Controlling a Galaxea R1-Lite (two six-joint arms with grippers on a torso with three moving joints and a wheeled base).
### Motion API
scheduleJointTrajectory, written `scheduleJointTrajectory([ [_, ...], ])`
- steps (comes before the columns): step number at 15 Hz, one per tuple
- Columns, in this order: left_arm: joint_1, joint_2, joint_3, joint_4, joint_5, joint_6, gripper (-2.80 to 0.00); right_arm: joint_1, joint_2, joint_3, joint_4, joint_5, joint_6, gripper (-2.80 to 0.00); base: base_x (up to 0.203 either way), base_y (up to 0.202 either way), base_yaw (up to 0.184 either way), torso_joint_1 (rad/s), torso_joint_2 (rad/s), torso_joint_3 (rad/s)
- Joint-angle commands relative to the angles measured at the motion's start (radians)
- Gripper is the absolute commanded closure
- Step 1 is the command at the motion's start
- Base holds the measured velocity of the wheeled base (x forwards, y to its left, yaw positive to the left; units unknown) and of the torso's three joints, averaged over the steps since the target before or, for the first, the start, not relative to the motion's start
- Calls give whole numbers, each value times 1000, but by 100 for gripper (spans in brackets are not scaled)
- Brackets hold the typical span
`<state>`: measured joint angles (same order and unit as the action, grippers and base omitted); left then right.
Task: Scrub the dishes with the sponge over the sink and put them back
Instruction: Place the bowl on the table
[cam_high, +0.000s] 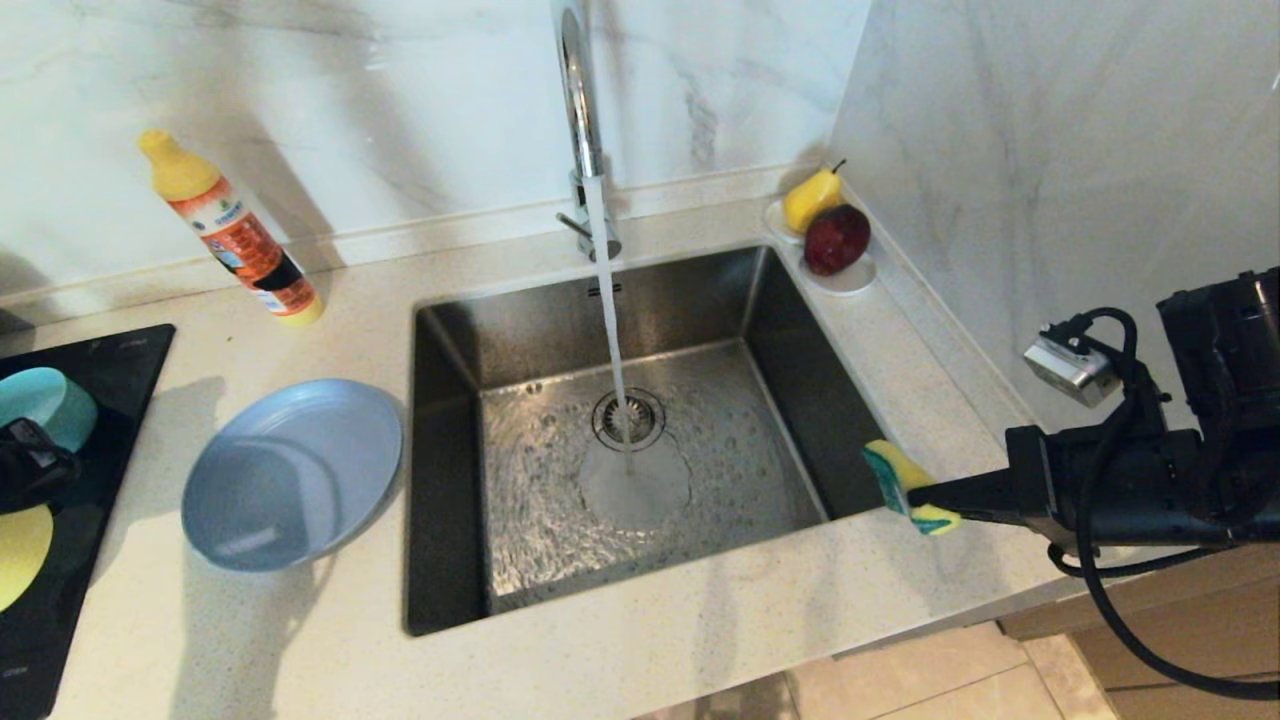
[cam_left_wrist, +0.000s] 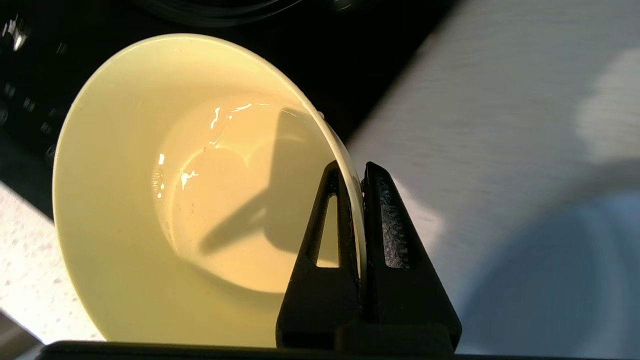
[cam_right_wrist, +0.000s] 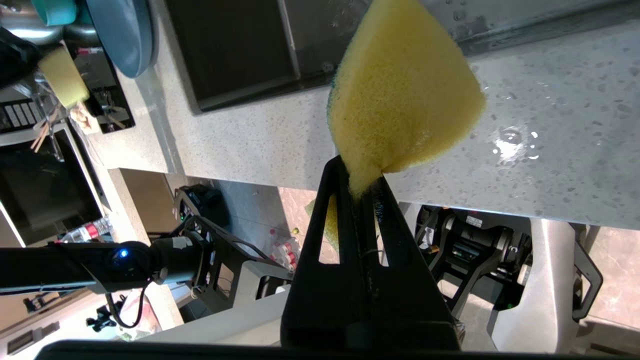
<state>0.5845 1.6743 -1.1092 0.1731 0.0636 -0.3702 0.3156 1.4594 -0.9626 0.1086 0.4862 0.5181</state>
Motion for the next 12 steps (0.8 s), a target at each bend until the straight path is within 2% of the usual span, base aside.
scheduleJointTrajectory([
  [1, 32, 56, 11, 0, 13, -2, 0, 0, 12, 2, -1, 3, 3, 0, 0, 0, 0, 0, 0, 0],
  [4, 43, 87, 6, -4, 76, 5, 0, 0, 15, 1, -1, 3, 3, 0, 0, 0, 0, 0, 0, 0],
  [7, 44, 100, 5, -4, 85, 25, 0, 0, 12, 1, -1, 3, 3, 0, 0, 0, 0, 0, 0, 0],
  [10, 44, 125, 2, -4, 122, 31, 0, 0, 9, 5, -1, 3, 5, 0, 0, 0, 0, 0, 0, 0],
  [11, 44, 124, 4, -4, 122, 31, -280, 0, 6, 5, -1, 3, 5, 0, 0, 0, 0, 0, 0, 0],
  [12, 44, 122, 5, -4, 119, 29, -280, 0, 3, 8, 0, 3, 5, 0, 0, 0, 0, 0, 0, 0],
])
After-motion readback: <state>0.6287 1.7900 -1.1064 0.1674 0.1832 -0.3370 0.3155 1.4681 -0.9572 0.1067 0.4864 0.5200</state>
